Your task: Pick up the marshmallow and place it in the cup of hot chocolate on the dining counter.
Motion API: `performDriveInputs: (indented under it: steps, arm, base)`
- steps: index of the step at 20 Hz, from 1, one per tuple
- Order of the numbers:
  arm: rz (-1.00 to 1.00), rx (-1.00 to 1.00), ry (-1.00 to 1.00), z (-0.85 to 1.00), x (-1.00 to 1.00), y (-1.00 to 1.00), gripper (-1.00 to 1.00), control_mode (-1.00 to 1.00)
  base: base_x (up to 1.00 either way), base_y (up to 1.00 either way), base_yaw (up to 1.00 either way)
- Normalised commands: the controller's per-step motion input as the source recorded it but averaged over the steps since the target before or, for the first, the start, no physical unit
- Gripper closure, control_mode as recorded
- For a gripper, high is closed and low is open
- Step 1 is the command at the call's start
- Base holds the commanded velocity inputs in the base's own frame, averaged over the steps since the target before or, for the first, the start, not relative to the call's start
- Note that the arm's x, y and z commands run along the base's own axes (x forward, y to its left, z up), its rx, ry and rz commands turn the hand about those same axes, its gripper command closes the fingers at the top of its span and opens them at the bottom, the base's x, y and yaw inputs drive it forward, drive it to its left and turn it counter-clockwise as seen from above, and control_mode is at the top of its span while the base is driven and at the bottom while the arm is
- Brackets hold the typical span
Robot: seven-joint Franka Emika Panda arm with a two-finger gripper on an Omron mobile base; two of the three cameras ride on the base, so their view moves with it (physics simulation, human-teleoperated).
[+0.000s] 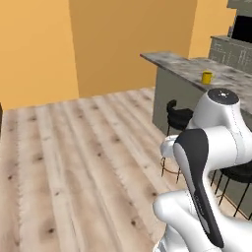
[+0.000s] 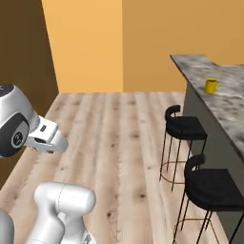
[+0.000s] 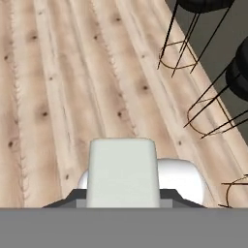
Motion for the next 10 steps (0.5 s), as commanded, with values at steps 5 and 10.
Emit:
performDriveInputs:
  steps: [5, 10]
  arm:
    - [0.00, 0.00, 0.00, 0.00, 0.00, 0.00, 1.00, 1.00]
    - [0.00, 0.00, 0.00, 0.00, 0.00, 0.00, 1.00, 1.00]
  base:
    - [1.00, 0.67, -0.51]
    - [0.90, 0.92, -0.60]
